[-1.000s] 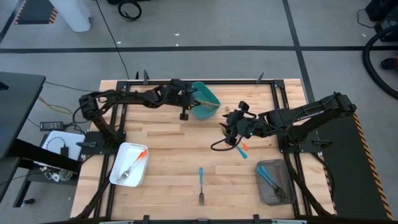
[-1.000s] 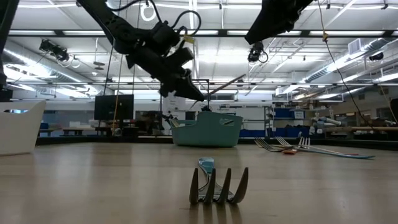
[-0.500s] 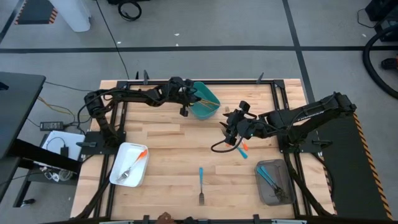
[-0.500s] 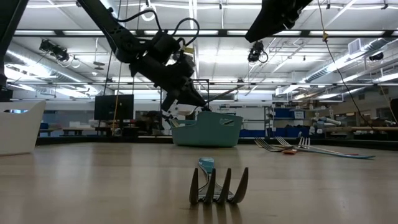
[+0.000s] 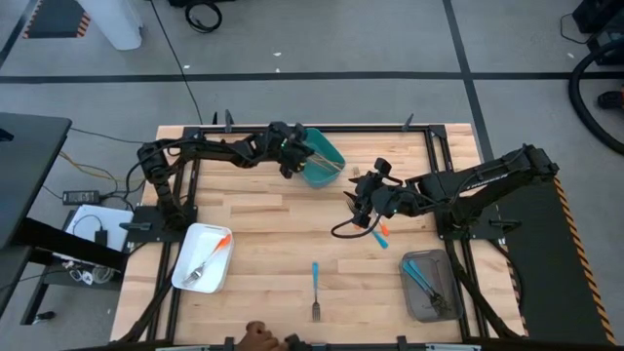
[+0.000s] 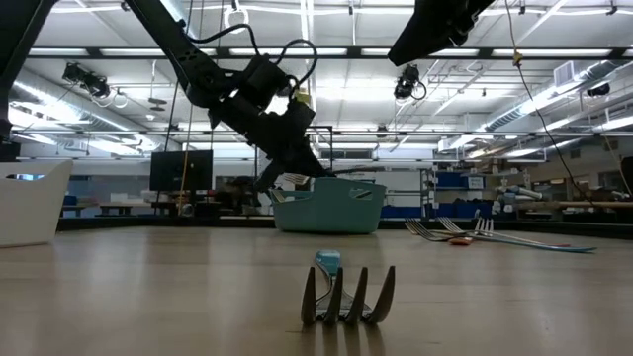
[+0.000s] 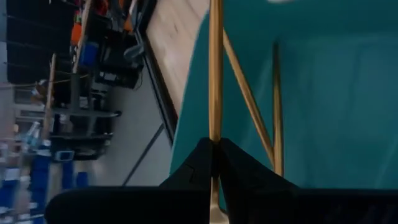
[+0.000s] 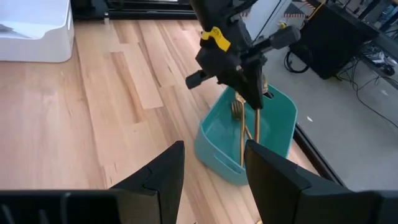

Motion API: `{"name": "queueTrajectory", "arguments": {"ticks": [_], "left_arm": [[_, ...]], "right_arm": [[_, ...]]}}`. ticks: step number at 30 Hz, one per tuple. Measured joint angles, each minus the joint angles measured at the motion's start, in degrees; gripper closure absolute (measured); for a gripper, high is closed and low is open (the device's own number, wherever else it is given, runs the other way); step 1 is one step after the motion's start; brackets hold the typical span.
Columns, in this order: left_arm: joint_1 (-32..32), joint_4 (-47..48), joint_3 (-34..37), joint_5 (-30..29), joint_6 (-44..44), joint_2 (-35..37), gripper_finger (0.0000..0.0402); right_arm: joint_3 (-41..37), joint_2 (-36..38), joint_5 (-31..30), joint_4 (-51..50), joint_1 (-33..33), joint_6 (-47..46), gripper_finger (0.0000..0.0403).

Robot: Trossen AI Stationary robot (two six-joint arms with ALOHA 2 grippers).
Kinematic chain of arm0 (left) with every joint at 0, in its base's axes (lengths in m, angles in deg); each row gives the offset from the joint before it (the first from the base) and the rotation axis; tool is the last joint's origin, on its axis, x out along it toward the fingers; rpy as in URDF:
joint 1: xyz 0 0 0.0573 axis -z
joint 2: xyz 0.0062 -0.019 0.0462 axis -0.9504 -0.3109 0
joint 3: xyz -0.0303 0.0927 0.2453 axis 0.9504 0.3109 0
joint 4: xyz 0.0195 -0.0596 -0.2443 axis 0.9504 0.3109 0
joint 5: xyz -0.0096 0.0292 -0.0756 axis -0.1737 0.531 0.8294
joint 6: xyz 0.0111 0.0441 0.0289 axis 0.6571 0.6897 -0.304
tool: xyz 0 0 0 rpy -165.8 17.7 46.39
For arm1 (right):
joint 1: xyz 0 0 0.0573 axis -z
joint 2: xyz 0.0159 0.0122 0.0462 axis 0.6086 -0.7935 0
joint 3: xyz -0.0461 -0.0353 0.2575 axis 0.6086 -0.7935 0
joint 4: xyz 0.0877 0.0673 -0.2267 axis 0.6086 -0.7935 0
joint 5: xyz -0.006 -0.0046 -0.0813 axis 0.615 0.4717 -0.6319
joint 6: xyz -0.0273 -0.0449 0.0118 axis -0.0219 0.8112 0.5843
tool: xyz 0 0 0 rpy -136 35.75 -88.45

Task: Sort silverware by color (type)
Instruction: Put the gold fork into the green bin

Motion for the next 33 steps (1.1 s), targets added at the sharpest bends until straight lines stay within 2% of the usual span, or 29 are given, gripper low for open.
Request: {"name": "queueTrajectory", "arguments": {"ticks": [7,10,13,19,28,33], "left_arm": [[0.0,0.75,0.0,-8.85,3.72,-0.09,0.0379],[0.2,1.45,0.0,-9.54,3.57,-0.09,0.0379],[0.75,1.58,-0.13,-9.27,-0.94,-0.14,0.0379],[0.32,0.71,-2.22,-0.66,-16.72,-0.14,0.0379],[-4.04,-2.38,-2.12,11.9,-27.27,-2.64,0.0379],[-5.01,-11.14,-2.23,17.02,-28.04,-6.03,0.0379]], "right_arm": [[0.0,0.0,0.02,-0.04,-0.02,0.0,0.023],[0.0,-0.01,0.02,-0.04,-0.02,0.0,0.023],[0.0,0.0,0.02,0.1,-0.02,0.02,0.023],[-0.02,0.01,0.04,0.81,-0.02,0.35,0.023],[-0.04,0.0,1.51,0.81,-0.15,0.04,0.023],[-0.04,-0.01,1.53,0.93,-0.28,0.03,0.023]]}}
